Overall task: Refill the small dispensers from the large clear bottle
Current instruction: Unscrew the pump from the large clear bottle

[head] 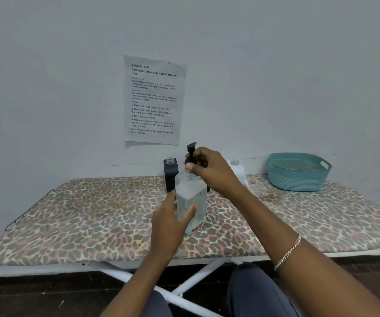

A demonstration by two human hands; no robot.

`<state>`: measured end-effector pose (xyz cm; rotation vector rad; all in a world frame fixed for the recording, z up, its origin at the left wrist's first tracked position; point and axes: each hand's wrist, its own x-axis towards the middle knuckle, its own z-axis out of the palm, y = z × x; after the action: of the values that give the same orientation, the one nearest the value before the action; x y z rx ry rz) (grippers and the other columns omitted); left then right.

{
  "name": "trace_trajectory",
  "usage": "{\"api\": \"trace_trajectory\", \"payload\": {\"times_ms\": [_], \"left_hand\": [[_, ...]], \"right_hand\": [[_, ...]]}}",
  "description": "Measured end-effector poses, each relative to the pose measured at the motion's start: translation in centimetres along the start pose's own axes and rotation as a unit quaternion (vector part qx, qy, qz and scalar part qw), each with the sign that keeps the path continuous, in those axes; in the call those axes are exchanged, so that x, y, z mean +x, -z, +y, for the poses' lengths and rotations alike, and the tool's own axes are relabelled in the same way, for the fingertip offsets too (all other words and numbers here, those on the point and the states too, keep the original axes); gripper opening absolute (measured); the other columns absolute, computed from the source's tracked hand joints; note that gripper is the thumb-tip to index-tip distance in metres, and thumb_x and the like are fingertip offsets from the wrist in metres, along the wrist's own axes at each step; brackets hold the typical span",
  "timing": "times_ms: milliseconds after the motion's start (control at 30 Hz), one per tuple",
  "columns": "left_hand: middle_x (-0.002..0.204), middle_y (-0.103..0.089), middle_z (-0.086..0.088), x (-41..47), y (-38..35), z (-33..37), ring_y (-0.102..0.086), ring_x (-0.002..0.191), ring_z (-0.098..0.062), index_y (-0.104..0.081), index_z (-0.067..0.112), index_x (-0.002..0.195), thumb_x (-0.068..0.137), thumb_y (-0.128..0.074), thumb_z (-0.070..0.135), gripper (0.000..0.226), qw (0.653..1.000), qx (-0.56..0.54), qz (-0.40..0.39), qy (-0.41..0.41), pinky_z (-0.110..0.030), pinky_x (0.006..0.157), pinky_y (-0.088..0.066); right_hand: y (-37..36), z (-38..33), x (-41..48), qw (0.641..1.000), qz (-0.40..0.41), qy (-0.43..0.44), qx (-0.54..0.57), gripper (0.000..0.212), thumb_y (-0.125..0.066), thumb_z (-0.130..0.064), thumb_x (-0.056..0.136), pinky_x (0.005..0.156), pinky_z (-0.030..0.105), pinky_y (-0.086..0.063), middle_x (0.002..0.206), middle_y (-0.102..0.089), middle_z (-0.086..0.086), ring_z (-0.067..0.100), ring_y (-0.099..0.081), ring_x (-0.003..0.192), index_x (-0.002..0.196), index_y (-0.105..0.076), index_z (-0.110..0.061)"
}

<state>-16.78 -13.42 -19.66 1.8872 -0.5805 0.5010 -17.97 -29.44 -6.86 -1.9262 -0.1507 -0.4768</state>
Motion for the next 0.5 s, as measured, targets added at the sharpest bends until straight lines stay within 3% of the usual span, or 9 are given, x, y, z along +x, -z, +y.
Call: {"api": "trace_trajectory", "payload": {"times_ms": [100,200,267,333,400,500], "left_hand": [[0.110,-0.061,0.042,-0.1,0.0,0.0,-0.062,0.101,0.022,-0.053,0.045,0.142,0.094,-0.075,0.049,0.053,1.000,-0.007,0.003,-0.001,-0.003,0.080,-0.050],[0.112,-0.061,0.040,0.0,0.0,-0.1,-0.061,0.101,0.022,-0.053,0.042,0.144,0.094,-0.074,0.052,0.055,1.000,-0.003,0.008,-0.001,-0.004,0.083,-0.051],[0.112,-0.061,0.040,0.0,-0.1,-0.2,-0.061,0.102,0.022,-0.053,0.041,0.144,0.094,-0.074,0.051,0.055,1.000,-0.004,0.006,-0.002,-0.002,0.083,-0.049],[0.112,-0.061,0.042,-0.1,-0.1,-0.1,-0.061,0.101,0.023,-0.054,0.039,0.145,0.094,-0.075,0.050,0.055,1.000,-0.005,0.004,-0.003,-0.001,0.082,-0.047],[0.111,-0.061,0.042,-0.1,-0.2,0.0,-0.062,0.101,0.022,-0.054,0.039,0.145,0.094,-0.075,0.049,0.055,1.000,0.000,0.002,-0.006,-0.002,0.082,-0.048],[0.110,-0.061,0.042,-0.1,-0.1,0.0,-0.061,0.100,0.022,-0.055,0.038,0.145,0.094,-0.075,0.048,0.056,1.000,0.002,0.002,-0.007,-0.001,0.080,-0.047]], "right_hand": [[0.2,0.6,-0.4,0.997,-0.039,0.010,0.071,0.025,-0.058,-0.002,0.106,0.111,0.033,-0.052,0.125,-0.075,0.009,0.016,-0.070,0.121,0.125,-0.069,-0.014],[0.1,0.7,-0.4,0.997,-0.041,0.009,0.065,0.026,-0.063,-0.015,0.106,0.107,0.029,-0.052,0.129,-0.072,0.004,0.010,-0.069,0.117,0.131,-0.065,-0.016],[-0.4,0.7,-0.4,0.999,-0.014,0.006,0.028,0.043,-0.077,-0.036,0.096,0.096,0.021,-0.053,0.122,-0.067,-0.003,0.000,-0.067,0.106,0.134,-0.059,-0.025],[-1.0,0.8,-0.4,0.999,0.027,0.007,-0.030,0.054,-0.086,-0.046,0.084,0.077,0.010,-0.049,0.106,-0.060,-0.009,-0.008,-0.059,0.085,0.122,-0.052,-0.031],[-1.5,0.9,-0.5,0.997,0.054,0.016,-0.061,0.050,-0.088,-0.044,0.082,0.070,0.014,-0.045,0.099,-0.057,-0.009,0.000,-0.053,0.078,0.110,-0.050,-0.029],[-1.2,0.9,-0.5,0.998,0.051,0.009,-0.022,0.031,-0.082,-0.028,0.091,0.088,0.030,-0.055,0.108,-0.070,-0.006,0.010,-0.063,0.094,0.113,-0.061,-0.021]]}}
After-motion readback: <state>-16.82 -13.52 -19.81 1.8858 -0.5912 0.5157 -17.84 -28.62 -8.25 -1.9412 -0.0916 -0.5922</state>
